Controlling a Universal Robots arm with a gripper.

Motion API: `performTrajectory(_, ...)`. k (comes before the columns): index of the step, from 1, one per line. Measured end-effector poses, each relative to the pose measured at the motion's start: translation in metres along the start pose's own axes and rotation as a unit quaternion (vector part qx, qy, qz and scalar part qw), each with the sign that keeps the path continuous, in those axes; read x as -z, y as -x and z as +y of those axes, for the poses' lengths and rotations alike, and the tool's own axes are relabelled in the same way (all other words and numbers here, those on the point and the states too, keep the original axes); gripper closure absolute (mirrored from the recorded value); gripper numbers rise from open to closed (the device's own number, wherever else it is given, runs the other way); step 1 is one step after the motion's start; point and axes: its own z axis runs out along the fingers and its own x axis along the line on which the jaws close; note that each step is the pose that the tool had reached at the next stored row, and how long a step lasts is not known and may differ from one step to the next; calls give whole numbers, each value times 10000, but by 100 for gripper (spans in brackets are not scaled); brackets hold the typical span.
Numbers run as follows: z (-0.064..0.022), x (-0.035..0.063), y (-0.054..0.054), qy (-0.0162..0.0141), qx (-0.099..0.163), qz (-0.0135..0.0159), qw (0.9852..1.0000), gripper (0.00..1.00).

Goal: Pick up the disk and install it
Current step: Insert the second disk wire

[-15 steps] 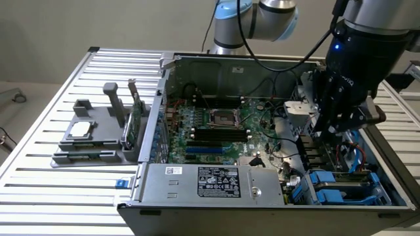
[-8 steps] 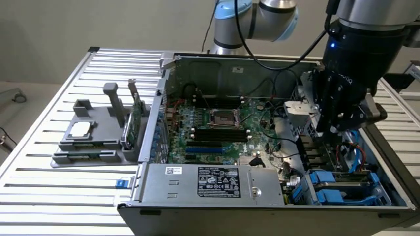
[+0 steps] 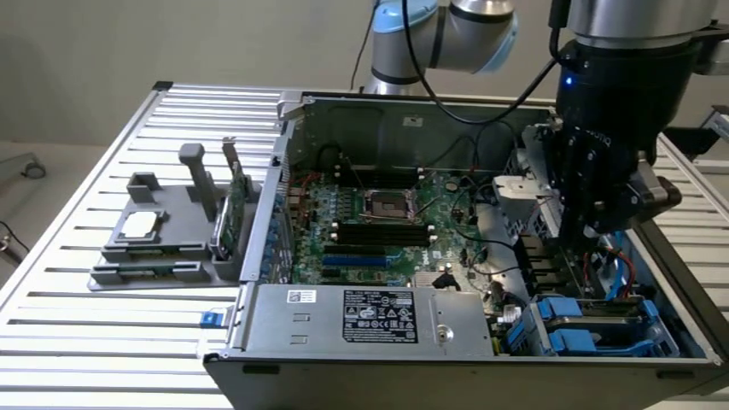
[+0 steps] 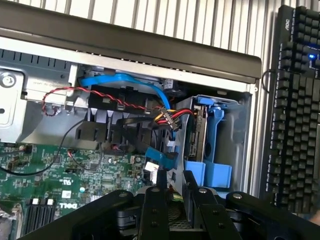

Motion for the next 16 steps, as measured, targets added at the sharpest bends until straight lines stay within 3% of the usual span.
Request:
performTrajectory(2, -42, 10, -14, 39, -3, -43, 10000, 73)
performTrajectory(4, -88, 21, -31, 66, -5, -68, 10000, 73)
performTrajectory(7, -131, 39, -76, 105, -12, -89, 9999, 73)
performTrajectory(12, -122, 51, -146, 219, -78, -114, 9997, 73)
performTrajectory(16, -123, 39, -154, 263, -242, -151, 9992, 73)
